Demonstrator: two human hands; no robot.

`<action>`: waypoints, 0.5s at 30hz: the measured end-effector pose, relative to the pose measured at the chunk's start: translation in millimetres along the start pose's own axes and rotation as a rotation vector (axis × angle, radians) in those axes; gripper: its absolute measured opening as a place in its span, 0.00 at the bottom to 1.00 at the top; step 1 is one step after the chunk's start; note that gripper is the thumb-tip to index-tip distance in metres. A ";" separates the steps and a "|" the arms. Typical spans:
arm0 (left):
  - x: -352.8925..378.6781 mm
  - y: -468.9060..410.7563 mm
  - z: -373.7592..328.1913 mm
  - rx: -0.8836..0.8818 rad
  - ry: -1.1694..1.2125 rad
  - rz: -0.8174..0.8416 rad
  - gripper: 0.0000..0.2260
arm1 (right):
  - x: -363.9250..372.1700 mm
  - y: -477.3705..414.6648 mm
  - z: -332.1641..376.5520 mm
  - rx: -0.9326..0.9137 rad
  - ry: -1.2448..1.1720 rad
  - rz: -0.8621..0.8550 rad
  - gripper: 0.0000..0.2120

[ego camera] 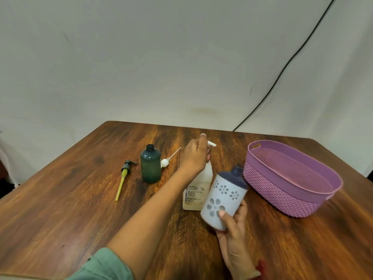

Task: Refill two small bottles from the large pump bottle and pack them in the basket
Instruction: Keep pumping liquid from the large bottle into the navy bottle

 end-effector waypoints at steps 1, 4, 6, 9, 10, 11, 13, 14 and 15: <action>-0.3 -0.2 1.1 -0.006 0.009 0.006 0.23 | 2.5 0.4 0.8 0.004 -0.025 0.028 0.36; 0.7 0.9 2.9 -0.034 0.074 0.056 0.23 | 9.2 2.1 6.8 0.021 -0.112 0.083 0.36; 1.9 3.5 1.1 -0.057 0.129 0.096 0.23 | 8.8 1.8 7.5 0.044 -0.174 0.092 0.34; 4.8 7.2 -1.2 -0.084 0.181 0.152 0.22 | 2.6 0.7 -0.3 0.111 -0.259 0.047 0.48; 5.5 8.3 -1.7 -0.090 0.190 0.167 0.22 | 0.0 1.0 -4.1 0.136 -0.292 0.024 0.53; 6.2 9.1 -2.1 -0.094 0.196 0.182 0.22 | -1.6 1.6 -7.3 0.161 -0.327 0.007 0.54; 7.5 9.7 -2.7 -0.100 0.206 0.213 0.22 | -2.8 1.4 -9.7 0.185 -0.404 -0.008 0.50; 8.1 10.3 -3.5 -0.103 0.213 0.226 0.21 | -2.1 1.3 -8.3 0.184 -0.429 -0.007 0.45; 8.7 10.5 -3.2 -0.106 0.221 0.235 0.21 | -1.4 1.1 -6.5 0.180 -0.447 -0.004 0.40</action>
Point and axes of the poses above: each hand's wrist, its own y-axis away from the middle knuckle, its own x-axis out of the palm, z = x × y, the point moved 10 cm from there along -y, towards the middle knuckle
